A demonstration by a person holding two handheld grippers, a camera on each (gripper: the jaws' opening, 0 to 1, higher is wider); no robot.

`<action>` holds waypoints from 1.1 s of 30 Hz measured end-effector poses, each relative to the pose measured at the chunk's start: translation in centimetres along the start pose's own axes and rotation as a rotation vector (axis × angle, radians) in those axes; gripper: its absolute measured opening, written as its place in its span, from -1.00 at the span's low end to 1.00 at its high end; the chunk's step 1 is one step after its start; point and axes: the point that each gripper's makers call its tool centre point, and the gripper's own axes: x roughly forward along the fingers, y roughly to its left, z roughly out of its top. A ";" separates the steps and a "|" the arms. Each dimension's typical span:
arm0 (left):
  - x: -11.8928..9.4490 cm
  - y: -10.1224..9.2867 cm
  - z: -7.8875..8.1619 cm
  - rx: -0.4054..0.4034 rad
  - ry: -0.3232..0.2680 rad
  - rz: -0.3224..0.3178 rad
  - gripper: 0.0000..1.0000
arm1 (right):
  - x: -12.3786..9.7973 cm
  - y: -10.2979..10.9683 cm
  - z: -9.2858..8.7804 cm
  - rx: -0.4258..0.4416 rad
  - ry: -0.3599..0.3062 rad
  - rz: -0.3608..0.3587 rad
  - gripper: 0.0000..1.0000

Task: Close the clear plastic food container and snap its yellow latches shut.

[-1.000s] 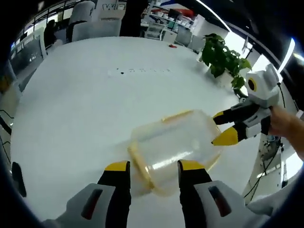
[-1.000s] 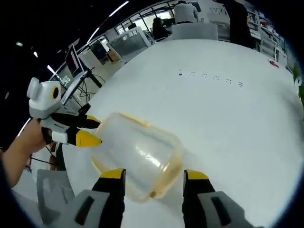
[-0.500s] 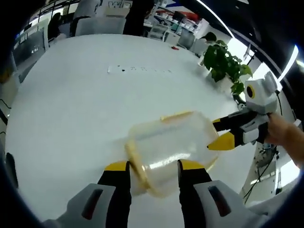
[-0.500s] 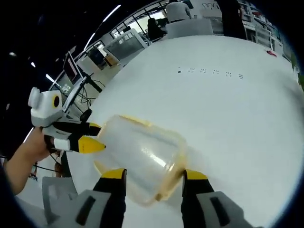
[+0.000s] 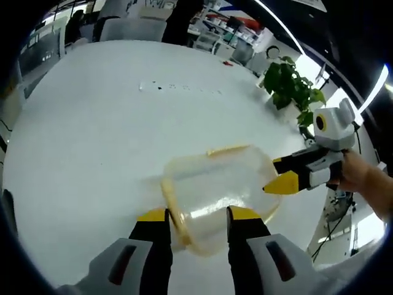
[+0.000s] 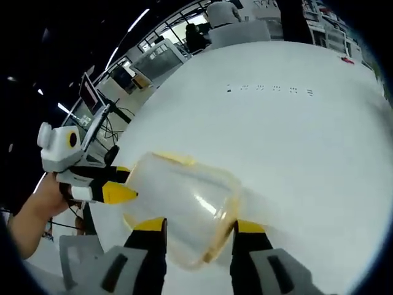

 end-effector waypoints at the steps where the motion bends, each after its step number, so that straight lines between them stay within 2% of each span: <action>1: 0.0 0.1 0.0 0.002 0.002 -0.003 -0.34 | 0.0 0.0 0.0 -0.002 -0.002 -0.001 -0.21; 12: -0.2 0.0 0.0 0.020 0.010 -0.012 -0.32 | -0.1 0.0 0.1 0.000 -0.020 0.004 -0.18; 19: -0.2 0.1 0.1 0.017 0.016 -0.019 -0.30 | -0.1 0.1 0.1 -0.002 -0.007 -0.011 -0.17; 33: -0.2 0.1 0.3 0.026 0.028 -0.041 -0.28 | -0.3 0.0 -0.2 0.040 -0.015 -0.020 -0.15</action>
